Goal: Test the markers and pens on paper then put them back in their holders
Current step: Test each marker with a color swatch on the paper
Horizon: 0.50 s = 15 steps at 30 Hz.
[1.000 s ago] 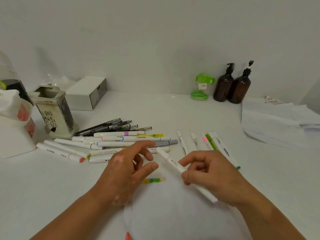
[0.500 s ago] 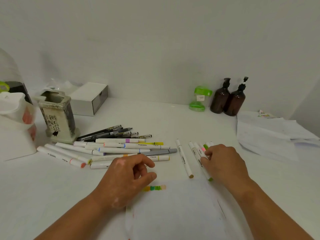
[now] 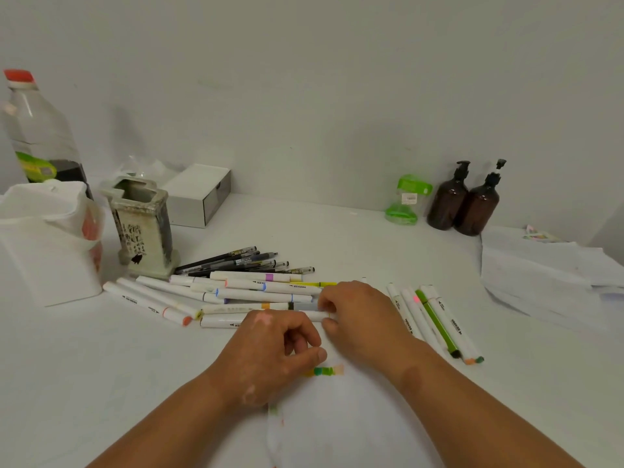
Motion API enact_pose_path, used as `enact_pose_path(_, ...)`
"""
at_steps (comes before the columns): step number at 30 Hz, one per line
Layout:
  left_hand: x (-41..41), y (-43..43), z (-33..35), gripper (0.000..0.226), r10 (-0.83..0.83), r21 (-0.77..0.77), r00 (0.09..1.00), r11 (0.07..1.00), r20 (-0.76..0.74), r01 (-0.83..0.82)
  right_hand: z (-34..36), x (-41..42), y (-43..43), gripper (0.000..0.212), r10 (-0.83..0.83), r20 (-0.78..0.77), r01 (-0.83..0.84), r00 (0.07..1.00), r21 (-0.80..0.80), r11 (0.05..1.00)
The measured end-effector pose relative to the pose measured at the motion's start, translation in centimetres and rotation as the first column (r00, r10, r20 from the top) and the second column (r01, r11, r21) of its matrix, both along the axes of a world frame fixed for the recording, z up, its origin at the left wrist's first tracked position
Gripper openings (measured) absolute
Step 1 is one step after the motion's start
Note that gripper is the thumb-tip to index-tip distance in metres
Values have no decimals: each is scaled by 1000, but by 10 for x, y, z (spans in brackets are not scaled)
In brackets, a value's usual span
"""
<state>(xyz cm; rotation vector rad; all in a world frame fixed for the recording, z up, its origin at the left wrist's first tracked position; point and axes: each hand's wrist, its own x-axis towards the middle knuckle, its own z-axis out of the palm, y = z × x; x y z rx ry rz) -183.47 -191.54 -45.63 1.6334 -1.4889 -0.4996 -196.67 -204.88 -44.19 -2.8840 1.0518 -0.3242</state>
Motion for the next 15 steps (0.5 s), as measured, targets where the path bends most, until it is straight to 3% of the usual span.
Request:
enact_pose_path(5, -1, 1, 2, 9, -36, 32, 999, 999, 21, 35, 4, -2, -5, 23, 3, -105, -5, 994, -19, 1000)
enact_pose_path(9, -1, 1, 2, 9, -41, 65, 998, 997, 47, 38, 6, -17, -8, 12, -11, -97, 8, 995, -25, 1000)
enact_pose_path(15, 0, 1, 3, 9, -27, 87, 1000, 996, 13, 26, 12, -23, -3, 20, 2, -106, 0, 994, 20, 1000)
